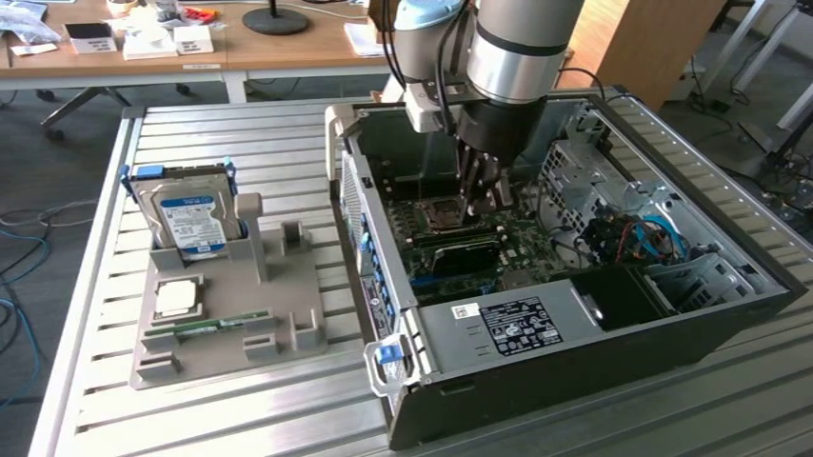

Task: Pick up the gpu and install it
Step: 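Press down on the gpu until it lock into place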

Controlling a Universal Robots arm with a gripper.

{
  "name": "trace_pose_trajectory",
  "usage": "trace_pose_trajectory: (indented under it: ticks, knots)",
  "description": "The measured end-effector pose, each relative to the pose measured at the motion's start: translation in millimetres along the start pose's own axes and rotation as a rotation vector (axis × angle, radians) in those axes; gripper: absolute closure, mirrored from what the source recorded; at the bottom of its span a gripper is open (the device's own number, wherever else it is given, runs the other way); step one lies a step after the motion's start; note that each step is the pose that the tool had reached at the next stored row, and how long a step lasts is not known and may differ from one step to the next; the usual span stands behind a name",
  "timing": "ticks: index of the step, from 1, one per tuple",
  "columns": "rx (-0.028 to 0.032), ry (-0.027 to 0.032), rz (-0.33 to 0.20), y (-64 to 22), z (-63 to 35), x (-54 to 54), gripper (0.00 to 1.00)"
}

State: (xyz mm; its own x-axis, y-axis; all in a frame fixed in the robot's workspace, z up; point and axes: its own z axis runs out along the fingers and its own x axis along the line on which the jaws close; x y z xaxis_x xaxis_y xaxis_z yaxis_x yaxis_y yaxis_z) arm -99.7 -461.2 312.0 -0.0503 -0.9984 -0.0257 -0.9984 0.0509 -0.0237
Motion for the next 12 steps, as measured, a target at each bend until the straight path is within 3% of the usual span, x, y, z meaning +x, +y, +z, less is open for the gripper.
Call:
trace_pose_trajectory:
  ticks: [12]
  knots:
    - [0.0, 0.0001, 0.0, 0.1, 3.4, 0.1, 0.89]
